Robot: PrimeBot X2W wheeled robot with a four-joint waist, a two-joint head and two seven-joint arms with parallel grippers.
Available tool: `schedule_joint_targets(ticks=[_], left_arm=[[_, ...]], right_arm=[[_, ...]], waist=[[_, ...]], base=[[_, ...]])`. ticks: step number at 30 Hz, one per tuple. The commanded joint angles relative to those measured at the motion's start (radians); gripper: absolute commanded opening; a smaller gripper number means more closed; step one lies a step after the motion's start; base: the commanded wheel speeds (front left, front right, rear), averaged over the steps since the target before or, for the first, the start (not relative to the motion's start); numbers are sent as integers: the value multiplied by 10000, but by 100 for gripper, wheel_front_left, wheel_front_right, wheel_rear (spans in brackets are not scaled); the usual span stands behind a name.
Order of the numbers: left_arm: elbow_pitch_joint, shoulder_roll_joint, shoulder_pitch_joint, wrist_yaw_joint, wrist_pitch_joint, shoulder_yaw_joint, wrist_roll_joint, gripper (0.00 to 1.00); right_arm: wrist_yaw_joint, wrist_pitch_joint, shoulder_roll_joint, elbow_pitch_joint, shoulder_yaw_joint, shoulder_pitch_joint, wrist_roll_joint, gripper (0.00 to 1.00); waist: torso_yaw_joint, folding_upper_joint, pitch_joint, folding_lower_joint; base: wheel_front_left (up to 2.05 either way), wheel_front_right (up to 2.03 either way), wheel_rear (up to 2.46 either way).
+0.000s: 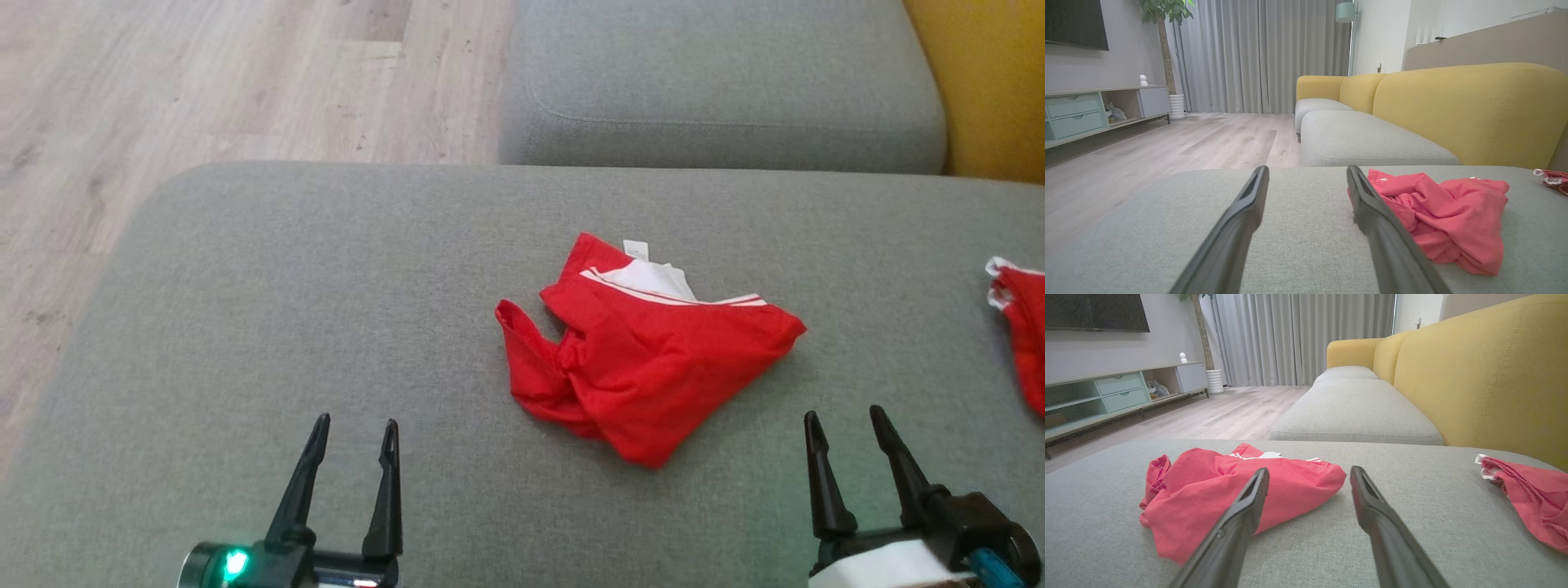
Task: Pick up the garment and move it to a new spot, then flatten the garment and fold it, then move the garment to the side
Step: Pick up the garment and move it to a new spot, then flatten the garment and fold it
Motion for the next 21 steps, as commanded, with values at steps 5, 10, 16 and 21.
schedule_joint_targets(ticks=[5,10,16,21], left_arm=[[-383,-152,-295,-128,-95,480,230,100],[-388,-182,-306,-186,-95,558,307,100],[-376,-201,-313,-228,-95,593,340,100],[-370,-213,-313,-247,-95,586,350,100]], right_arm=[[-7,4,-67,-181,294,-244,110,100],[-7,4,-67,-161,281,-247,125,100],[-7,4,-67,-135,281,-263,131,100],[-7,4,-67,-119,267,-265,113,100]], waist=[[69,-1,24,1],[63,-1,81,1],[42,-1,109,1],[29,-1,132,1]], base=[[0,0,0],[0,0,0],[0,0,0],[0,0,0]])
